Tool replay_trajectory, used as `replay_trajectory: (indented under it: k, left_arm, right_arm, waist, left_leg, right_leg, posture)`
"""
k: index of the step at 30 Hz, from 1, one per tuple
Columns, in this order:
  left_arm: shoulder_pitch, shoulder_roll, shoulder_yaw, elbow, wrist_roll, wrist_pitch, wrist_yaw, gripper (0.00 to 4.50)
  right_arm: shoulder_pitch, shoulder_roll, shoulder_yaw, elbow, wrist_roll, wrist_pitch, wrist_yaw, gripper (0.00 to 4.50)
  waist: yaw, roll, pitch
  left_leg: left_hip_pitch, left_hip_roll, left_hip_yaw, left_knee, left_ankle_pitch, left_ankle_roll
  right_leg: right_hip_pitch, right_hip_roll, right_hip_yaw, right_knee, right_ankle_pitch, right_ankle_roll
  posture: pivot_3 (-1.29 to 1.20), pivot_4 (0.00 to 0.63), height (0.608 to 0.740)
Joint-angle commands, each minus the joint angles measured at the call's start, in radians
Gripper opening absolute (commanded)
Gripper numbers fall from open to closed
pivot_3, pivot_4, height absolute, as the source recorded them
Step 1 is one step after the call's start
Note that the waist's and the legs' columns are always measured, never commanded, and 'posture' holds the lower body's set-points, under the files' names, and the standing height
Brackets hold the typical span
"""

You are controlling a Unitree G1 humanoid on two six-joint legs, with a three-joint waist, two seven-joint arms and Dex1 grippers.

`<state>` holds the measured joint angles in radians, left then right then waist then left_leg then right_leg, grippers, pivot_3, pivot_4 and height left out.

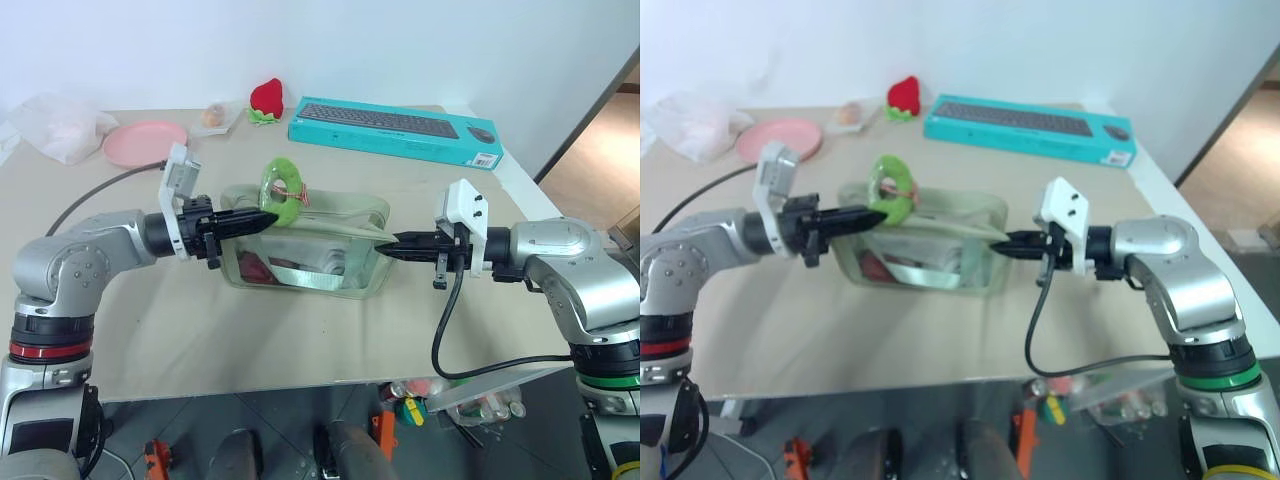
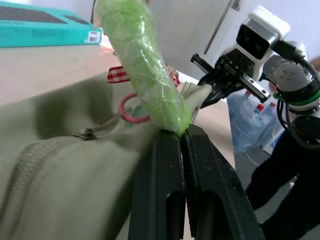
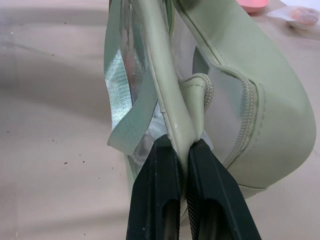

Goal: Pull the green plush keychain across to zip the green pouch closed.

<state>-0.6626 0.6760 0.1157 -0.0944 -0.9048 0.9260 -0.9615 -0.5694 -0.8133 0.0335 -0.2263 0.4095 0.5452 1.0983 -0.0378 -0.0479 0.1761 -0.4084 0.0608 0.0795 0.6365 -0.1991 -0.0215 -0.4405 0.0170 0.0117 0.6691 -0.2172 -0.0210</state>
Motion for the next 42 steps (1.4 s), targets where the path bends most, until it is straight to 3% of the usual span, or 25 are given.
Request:
replay_trajectory:
  k: [1,5,11,17,22,35,42]
  left_arm:
    - [-0.044,0.005,0.05,0.02,-0.031,0.013,-0.004,1.22]
    - [-0.066,0.005,0.098,0.044,-0.059,0.026,0.023,2.57]
    - [-0.074,0.016,0.176,0.052,-0.134,0.071,0.047,2.57]
    - [0.03,0.118,0.267,0.033,-0.12,0.064,0.053,2.57]
    - [0.152,0.162,0.241,0.034,-0.034,0.007,0.017,2.57]
    - [0.199,0.11,0.113,0.009,0.038,-0.02,-0.013,2.57]
    - [0.176,0.1,0.108,0.025,0.026,-0.023,-0.052,0.4]
  right_arm:
    - [-0.005,-0.009,-0.025,-0.036,0.016,-0.003,-0.004,0.0]
    - [-0.007,-0.009,-0.023,-0.032,0.014,-0.006,-0.005,0.0]
    - [-0.019,-0.003,-0.013,-0.021,0.009,-0.013,-0.004,0.0]
    - [-0.02,0.0,-0.014,-0.018,0.013,-0.015,-0.001,0.0]
    - [-0.023,0.006,-0.006,-0.012,0.01,-0.019,0.0,0.0]
    - [-0.024,0.001,-0.015,-0.024,0.016,-0.009,-0.004,0.0]
    - [-0.006,-0.006,-0.03,-0.042,0.023,0.001,-0.012,0.0]
  waist:
    - [0.0,0.0,0.0]
    - [0.0,0.0,0.0]
    - [0.0,0.0,0.0]
    - [-0.006,0.0,0.0]
    - [-0.005,0.0,0.0]
    - [-0.006,0.0,0.0]
    - [-0.005,0.0,0.0]
  left_leg:
    - [0.0,0.0,0.0,0.0,0.0,0.0]
    - [0.0,0.0,0.0,0.0,0.0,0.0]
    - [0.0,0.0,0.0,0.0,0.0,0.0]
    - [0.0,0.0,0.0,-0.001,0.0,0.0]
    - [0.0,0.001,0.0,-0.001,0.0,0.0]
    - [0.0,0.0,0.0,-0.001,0.0,0.0]
    - [0.0,0.0,0.0,-0.001,0.0,0.0]
  right_leg:
    - [0.0,0.0,0.0,0.0,0.0,0.0]
    - [0.0,0.0,0.0,0.0,0.0,0.0]
    - [0.0,0.0,0.0,0.0,0.0,0.0]
    - [0.0,0.0,0.0,0.0,0.0,0.0]
    - [0.0,-0.001,-0.001,0.0,-0.001,-0.001]
    - [0.0,-0.001,0.0,0.0,0.0,0.0]
    - [0.0,-0.001,0.0,0.0,0.0,0.0]
  posture:
    - [0.0,0.15,0.74]
    - [0.0,0.15,0.74]
    - [0.0,0.15,0.74]
    - [0.0,0.15,0.74]
    - [0.0,0.15,0.74]
    - [0.0,0.15,0.74]
    - [0.0,0.15,0.74]
